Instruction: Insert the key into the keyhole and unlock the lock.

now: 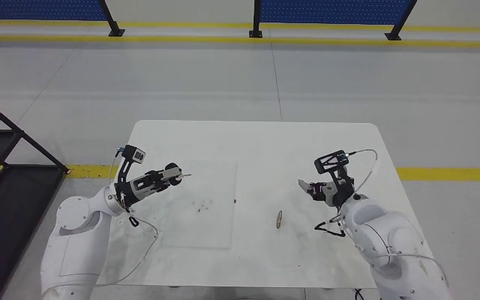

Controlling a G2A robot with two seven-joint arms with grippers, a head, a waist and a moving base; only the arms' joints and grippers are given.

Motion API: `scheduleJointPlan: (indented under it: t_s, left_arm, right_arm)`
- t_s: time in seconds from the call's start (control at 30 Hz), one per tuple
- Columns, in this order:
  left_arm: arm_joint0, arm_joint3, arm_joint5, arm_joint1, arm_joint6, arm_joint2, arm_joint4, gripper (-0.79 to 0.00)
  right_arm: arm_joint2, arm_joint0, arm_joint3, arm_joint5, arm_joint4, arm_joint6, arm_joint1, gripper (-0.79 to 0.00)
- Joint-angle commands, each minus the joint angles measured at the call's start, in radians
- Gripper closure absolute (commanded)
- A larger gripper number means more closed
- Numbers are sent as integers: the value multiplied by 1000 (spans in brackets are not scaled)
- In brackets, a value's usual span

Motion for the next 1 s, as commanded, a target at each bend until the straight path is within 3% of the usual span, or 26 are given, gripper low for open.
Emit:
scheduleJointPlan:
  t_s: [0.0,0.4,0.57,0.97]
  left_arm:
    - [0,0,0,0,0,0,0,0]
    - [0,0,0,0,0,0,0,0]
    - [0,0,0,0,0,0,0,0]
    - [0,0,0,0,0,0,0,0]
  right_arm:
    - [-10,31,-28,2,55,102,-1,-785]
    - [-20,161,15,7,197,373,2,-785]
    - [-32,200,84,23,247,400,1,-785]
    - [-32,200,84,23,247,400,1,-785]
